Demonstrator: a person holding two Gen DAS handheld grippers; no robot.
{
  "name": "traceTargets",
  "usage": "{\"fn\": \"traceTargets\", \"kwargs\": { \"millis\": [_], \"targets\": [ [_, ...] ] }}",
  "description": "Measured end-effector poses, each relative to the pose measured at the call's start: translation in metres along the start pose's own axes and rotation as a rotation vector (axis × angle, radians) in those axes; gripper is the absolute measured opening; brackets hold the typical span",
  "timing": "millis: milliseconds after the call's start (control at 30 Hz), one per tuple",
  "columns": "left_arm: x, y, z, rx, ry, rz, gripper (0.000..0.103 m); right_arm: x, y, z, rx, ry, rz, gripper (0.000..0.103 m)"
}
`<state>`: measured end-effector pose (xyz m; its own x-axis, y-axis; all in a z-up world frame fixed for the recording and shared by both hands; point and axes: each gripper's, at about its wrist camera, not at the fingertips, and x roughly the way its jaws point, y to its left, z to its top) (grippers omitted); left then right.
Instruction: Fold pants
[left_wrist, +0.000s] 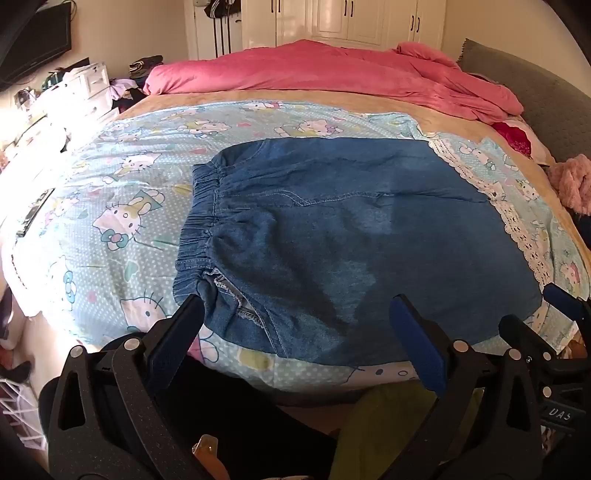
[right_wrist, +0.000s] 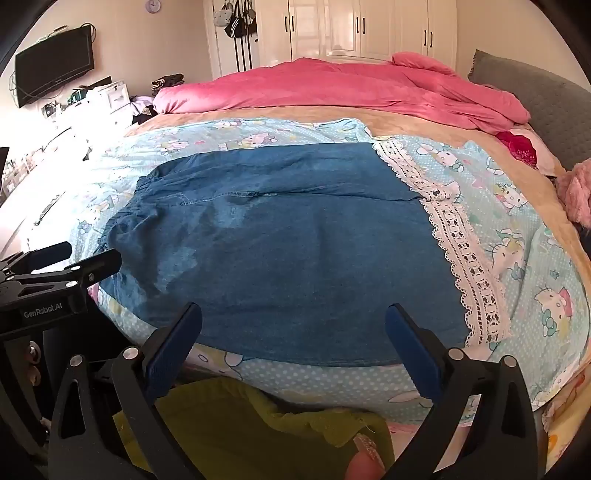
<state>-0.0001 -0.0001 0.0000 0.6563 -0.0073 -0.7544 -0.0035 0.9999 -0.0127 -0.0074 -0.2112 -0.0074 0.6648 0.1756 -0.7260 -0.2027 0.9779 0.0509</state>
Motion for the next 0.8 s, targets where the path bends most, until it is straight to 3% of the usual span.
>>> {"fn": "traceTargets", "kwargs": {
  "millis": [800],
  "targets": [
    [-0.0024,-0.0018,0.0,-0.005,-0.004,-0.006,0.094,-0.0015,0.0024,0.0004,-0.01,-0.001,-0.005,0.099]
  ]
}}
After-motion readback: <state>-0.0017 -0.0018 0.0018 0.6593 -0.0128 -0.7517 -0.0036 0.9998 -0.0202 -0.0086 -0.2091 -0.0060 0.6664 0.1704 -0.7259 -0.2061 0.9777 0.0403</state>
